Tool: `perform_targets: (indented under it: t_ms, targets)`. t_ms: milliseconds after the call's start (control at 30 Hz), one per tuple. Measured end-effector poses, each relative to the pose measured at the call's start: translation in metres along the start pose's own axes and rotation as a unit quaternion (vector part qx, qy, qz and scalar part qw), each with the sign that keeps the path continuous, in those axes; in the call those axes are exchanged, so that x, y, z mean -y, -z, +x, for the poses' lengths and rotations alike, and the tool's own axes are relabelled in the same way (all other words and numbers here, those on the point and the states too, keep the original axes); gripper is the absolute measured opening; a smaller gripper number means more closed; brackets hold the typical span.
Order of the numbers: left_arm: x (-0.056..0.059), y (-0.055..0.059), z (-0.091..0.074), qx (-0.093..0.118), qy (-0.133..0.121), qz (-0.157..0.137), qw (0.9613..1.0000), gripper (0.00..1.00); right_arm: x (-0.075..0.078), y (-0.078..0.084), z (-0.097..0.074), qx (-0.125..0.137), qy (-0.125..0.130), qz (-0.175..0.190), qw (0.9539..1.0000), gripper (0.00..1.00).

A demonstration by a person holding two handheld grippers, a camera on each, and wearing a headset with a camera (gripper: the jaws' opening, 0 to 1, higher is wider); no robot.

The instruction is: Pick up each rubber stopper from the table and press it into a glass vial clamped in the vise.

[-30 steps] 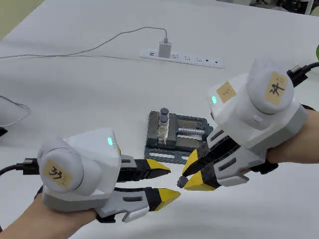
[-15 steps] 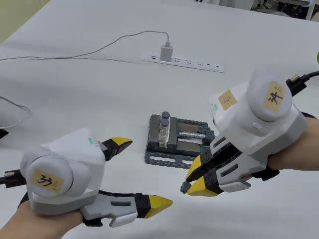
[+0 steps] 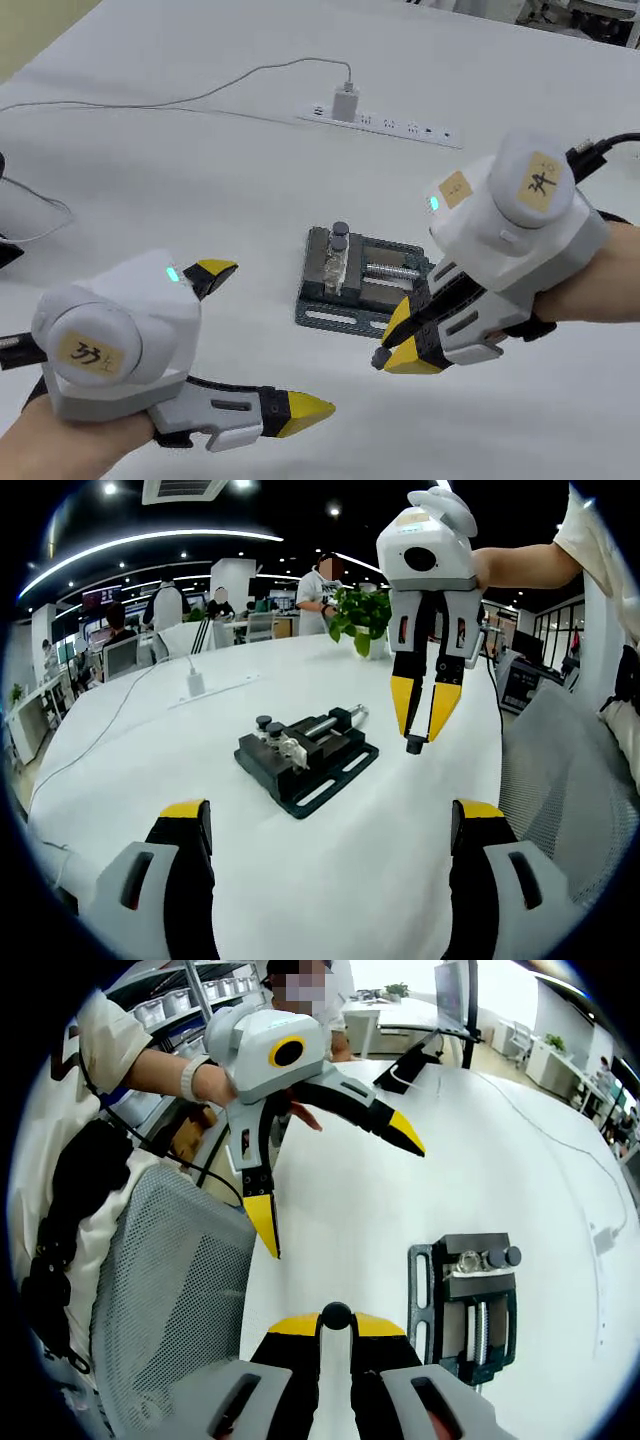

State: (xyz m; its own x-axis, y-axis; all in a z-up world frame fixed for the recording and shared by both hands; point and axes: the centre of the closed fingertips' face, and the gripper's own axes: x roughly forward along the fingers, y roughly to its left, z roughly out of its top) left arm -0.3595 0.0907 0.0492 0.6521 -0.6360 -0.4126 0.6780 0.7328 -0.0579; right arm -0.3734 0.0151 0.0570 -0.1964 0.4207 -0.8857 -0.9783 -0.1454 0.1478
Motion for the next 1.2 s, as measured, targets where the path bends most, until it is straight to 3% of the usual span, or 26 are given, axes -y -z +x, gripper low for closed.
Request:
perform_targets:
  t_ms: [567, 833, 933, 1100, 1200]
  targets:
    - [-0.011, 0.003, -0.002, 0.004, -0.013, -0.017, 0.9998, 0.99, 0.047, -0.013, 0.0, -0.046, 0.018, -0.076, 0.9958, 0.05]
    - [-0.012, 0.004, -0.001, 0.008, -0.019, -0.024, 0.9995, 0.99, 0.068, -0.018, -0.001, -0.076, 0.025, -0.122, 0.9893, 0.05]
    - [-0.012, 0.004, -0.001, 0.01, -0.021, -0.029, 0.9993, 0.99, 0.077, -0.019, -0.002, -0.09, 0.027, -0.145, 0.9849, 0.05]
    - [-0.012, 0.006, 0.0, 0.008, -0.021, -0.031, 0.9992, 0.99, 0.085, -0.023, -0.002, -0.097, 0.029, -0.165, 0.981, 0.05]
    - [-0.013, 0.006, 0.0, 0.008, -0.022, -0.032, 0.9992, 0.99, 0.094, -0.025, 0.0, -0.108, 0.028, -0.197, 0.974, 0.05]
